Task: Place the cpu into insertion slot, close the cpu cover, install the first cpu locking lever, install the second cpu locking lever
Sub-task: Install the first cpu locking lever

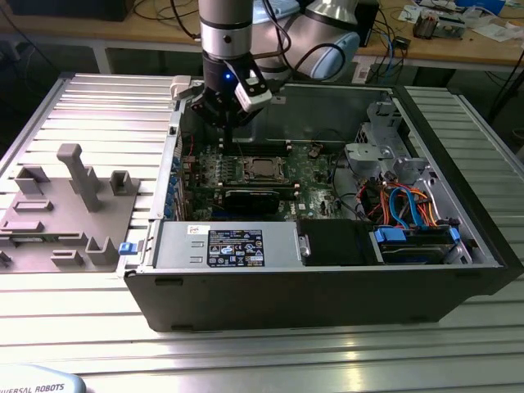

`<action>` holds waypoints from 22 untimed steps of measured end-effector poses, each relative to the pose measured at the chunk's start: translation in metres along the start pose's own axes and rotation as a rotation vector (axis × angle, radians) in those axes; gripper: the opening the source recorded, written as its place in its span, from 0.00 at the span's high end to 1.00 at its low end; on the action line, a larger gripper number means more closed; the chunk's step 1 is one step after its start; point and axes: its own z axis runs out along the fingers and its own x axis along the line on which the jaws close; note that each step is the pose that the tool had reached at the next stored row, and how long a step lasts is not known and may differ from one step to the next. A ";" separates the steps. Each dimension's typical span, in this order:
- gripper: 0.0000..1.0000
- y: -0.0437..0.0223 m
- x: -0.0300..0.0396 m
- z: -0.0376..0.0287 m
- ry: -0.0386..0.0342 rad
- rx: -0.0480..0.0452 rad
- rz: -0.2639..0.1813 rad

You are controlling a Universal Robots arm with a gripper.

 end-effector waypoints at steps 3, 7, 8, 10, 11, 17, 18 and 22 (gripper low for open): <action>0.89 0.0044 0.0000 0.0000 0.0000 -0.0017 -0.006; 0.89 0.0100 -0.0003 0.0002 -0.0002 -0.0058 -0.022; 0.89 0.0121 -0.0005 0.0003 -0.0002 -0.0059 -0.026; 0.89 0.0136 -0.0025 0.0004 -0.0001 -0.0059 -0.029; 0.89 0.0136 -0.0030 0.0004 -0.0001 -0.0059 -0.029; 0.89 0.0134 -0.0073 0.0005 -0.0001 -0.0060 -0.029; 0.89 0.0134 -0.0083 0.0005 -0.0001 -0.0061 -0.029; 0.89 0.0131 -0.0122 0.0006 0.0003 -0.0062 -0.029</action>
